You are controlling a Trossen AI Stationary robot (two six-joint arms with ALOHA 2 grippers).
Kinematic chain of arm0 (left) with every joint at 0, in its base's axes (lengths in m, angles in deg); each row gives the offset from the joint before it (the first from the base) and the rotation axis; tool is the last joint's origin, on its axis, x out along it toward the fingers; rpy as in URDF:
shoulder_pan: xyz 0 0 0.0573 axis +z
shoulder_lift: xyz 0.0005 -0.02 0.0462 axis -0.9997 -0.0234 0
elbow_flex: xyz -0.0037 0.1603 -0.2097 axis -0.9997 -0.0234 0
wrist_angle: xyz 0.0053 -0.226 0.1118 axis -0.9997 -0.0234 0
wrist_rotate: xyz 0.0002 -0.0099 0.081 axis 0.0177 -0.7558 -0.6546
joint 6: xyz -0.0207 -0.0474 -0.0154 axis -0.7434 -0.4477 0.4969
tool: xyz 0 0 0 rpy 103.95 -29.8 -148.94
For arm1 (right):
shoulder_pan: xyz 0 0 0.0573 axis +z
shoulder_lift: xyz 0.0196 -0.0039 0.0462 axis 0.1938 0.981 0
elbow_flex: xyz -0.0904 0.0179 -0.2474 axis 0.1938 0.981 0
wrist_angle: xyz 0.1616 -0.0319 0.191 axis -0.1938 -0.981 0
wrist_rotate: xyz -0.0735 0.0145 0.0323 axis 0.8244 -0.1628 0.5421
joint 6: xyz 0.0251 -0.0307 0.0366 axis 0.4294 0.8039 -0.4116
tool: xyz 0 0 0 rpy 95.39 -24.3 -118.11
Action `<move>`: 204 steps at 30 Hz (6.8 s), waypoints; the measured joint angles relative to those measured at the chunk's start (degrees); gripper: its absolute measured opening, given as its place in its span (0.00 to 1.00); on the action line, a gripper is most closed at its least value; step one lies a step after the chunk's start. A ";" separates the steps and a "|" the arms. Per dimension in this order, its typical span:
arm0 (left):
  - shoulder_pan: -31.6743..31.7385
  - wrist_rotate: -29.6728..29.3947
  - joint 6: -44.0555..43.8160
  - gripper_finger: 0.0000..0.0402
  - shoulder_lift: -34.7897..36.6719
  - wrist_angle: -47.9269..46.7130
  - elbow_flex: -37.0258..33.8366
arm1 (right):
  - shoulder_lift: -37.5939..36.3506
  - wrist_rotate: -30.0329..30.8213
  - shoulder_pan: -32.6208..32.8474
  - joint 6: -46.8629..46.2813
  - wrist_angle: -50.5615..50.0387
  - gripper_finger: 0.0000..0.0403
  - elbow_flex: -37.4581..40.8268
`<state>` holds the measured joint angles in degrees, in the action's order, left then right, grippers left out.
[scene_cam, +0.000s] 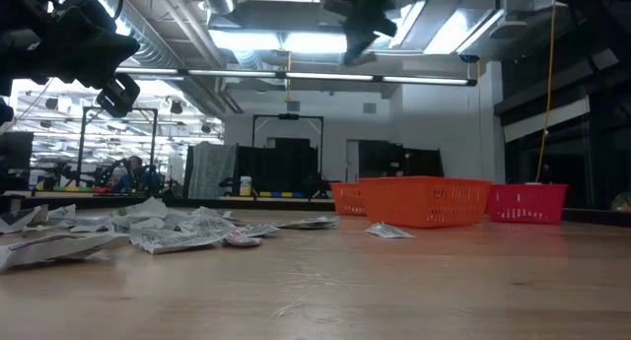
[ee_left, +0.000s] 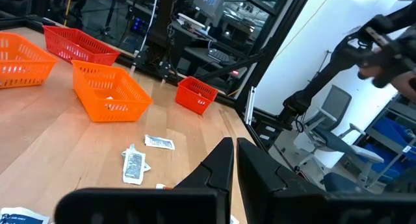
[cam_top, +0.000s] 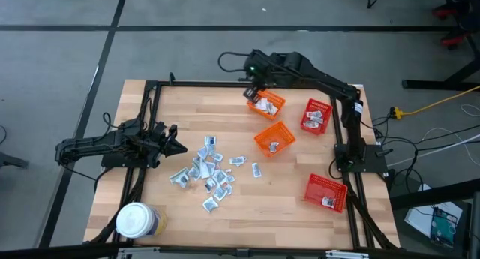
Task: Pick & Place First Aid Supplies
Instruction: Put the orange ointment pack into the top red bin
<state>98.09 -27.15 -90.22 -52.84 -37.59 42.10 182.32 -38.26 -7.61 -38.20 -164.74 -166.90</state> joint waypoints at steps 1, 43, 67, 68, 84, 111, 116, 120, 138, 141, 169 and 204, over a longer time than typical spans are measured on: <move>-0.01 -0.02 0.01 0.04 0.01 -0.01 -0.01 | -0.16 0.34 -0.35 0.01 -1.89 0.01 0.02; 0.00 0.00 0.00 0.04 0.01 0.00 -0.02 | -44.60 8.90 -4.74 -12.17 16.91 0.05 82.89; -0.02 -0.02 0.00 0.04 0.00 0.00 0.00 | -44.60 -14.61 -4.67 -2.68 36.87 0.59 82.88; 0.00 -0.02 0.00 0.04 0.00 0.00 0.00 | -44.60 -16.79 -4.57 -2.45 38.92 0.59 82.69; 0.00 -0.01 0.00 0.04 0.02 0.00 -0.01 | -44.12 -41.94 2.98 36.14 66.55 0.59 82.34; 0.00 -0.01 0.01 0.04 0.01 0.00 -0.02 | -15.73 -42.58 10.99 40.22 36.50 0.59 56.07; 0.00 -0.01 0.00 0.04 0.01 0.00 -0.01 | -8.59 -39.40 12.14 39.41 33.68 0.59 53.63; 0.00 -0.02 0.00 0.04 0.02 0.00 0.00 | -4.88 -38.89 13.84 38.17 31.89 0.59 53.57; -0.02 -0.02 0.00 0.04 0.00 0.00 0.00 | 2.87 -30.02 20.61 29.71 37.65 0.59 53.42; 0.00 -0.01 0.00 0.04 0.00 0.00 -0.02 | 2.91 -29.68 20.59 28.03 38.52 0.59 53.42; -0.02 0.00 0.00 0.04 0.00 0.00 -0.02 | 2.51 -26.40 20.55 26.54 44.83 0.59 55.59; -0.01 0.00 0.00 0.04 0.00 0.00 -0.01 | 2.78 -32.22 14.70 25.56 29.49 0.15 43.91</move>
<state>98.08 -27.15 -90.22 -52.84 -37.59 42.09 185.10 -70.47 7.08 -12.64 -135.25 -122.99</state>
